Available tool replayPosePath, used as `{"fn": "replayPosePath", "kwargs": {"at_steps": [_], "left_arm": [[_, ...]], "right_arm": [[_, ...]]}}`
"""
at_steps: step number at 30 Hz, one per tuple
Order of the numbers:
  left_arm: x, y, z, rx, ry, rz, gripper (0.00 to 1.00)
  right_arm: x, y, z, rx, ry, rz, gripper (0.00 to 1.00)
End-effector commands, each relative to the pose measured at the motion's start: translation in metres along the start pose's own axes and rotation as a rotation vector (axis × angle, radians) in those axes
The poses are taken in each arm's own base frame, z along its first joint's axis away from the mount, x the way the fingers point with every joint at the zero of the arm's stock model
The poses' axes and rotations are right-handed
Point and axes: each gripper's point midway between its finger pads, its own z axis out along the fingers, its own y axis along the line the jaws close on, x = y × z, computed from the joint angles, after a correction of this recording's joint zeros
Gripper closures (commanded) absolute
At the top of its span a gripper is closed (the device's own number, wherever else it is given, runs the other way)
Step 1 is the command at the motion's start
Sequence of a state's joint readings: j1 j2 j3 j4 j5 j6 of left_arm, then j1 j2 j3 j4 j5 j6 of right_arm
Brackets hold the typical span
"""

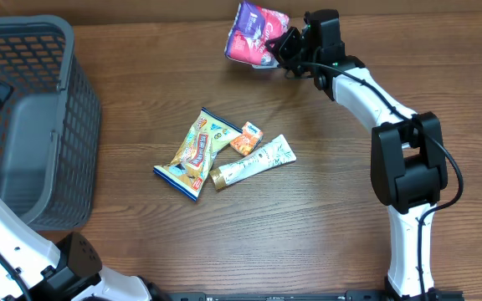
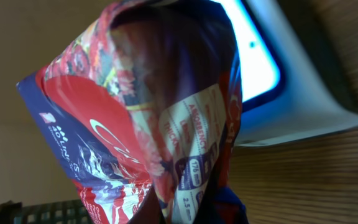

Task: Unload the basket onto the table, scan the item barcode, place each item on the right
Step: 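Lift the package and carry it off the table's right edge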

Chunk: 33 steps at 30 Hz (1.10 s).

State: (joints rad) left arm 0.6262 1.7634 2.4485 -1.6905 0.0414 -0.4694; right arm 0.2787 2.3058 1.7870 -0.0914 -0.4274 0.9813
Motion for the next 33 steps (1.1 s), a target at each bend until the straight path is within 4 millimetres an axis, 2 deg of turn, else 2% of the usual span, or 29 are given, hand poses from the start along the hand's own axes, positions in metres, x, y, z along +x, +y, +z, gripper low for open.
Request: {"fn": "replayPosePath", "kwargs": {"at_steps": [1,3,6,8,9,10,12,14,15,16,19,20,22,23,25,28,33], "left_arm": [[-0.001,0.000,-0.001,0.001,-0.005,-0.008,0.00],[-0.001,0.000,-0.001,0.001,-0.005,-0.008,0.00],[-0.001,0.000,-0.001,0.001,-0.005,-0.008,0.00],[-0.001,0.000,-0.001,0.001,-0.005,-0.008,0.00],[-0.001,0.000,-0.001,0.001,-0.005,-0.008,0.00],[-0.001,0.000,-0.001,0.001,-0.005,-0.008,0.00],[-0.001,0.000,-0.001,0.001,-0.005,-0.008,0.00],[-0.001,0.000,-0.001,0.001,-0.005,-0.008,0.00],[-0.001,0.000,-0.001,0.002,-0.005,-0.008,0.00],[-0.001,0.000,-0.001,0.001,-0.005,-0.008,0.00],[-0.001,0.000,-0.001,0.001,-0.005,-0.008,0.00],[-0.001,0.000,-0.001,0.001,-0.005,-0.008,0.00],[-0.001,0.000,-0.001,0.001,-0.005,-0.008,0.00],[-0.001,0.000,-0.001,0.002,-0.005,-0.008,0.00],[-0.001,0.000,-0.001,0.001,-0.005,-0.008,0.00],[-0.001,0.000,-0.001,0.002,-0.005,-0.008,0.00],[-0.001,0.000,-0.001,0.001,-0.005,-0.008,0.00]], "right_arm": [[-0.035,0.017,-0.021,-0.059,-0.050,-0.018,0.96],[-0.043,0.024,-0.032,-0.093,-0.025,-0.049,0.96],[-0.070,0.032,-0.067,-0.084,-0.046,-0.099,0.96],[-0.092,0.032,-0.100,-0.027,-0.099,-0.129,0.96],[-0.118,0.023,-0.140,0.064,-0.173,-0.113,0.96],[-0.127,0.016,-0.155,0.103,-0.202,-0.088,0.96],[-0.156,-0.019,-0.215,0.240,-0.295,0.012,0.96],[-0.177,-0.074,-0.280,0.408,-0.381,0.150,0.96],[-0.182,-0.096,-0.302,0.466,-0.405,0.202,0.96],[-0.185,-0.129,-0.333,0.552,-0.433,0.286,0.96],[-0.183,-0.206,-0.406,0.741,-0.497,0.477,0.96],[-0.182,-0.216,-0.415,0.765,-0.506,0.502,0.96],[-0.177,-0.260,-0.463,0.859,-0.556,0.614,0.96],[-0.176,-0.268,-0.470,0.871,-0.562,0.633,0.96],[-0.172,-0.298,-0.496,0.901,-0.575,0.692,0.96],[-0.166,-0.336,-0.516,0.924,-0.602,0.763,0.95],[-0.163,-0.368,-0.529,0.931,-0.628,0.801,0.94]]}}
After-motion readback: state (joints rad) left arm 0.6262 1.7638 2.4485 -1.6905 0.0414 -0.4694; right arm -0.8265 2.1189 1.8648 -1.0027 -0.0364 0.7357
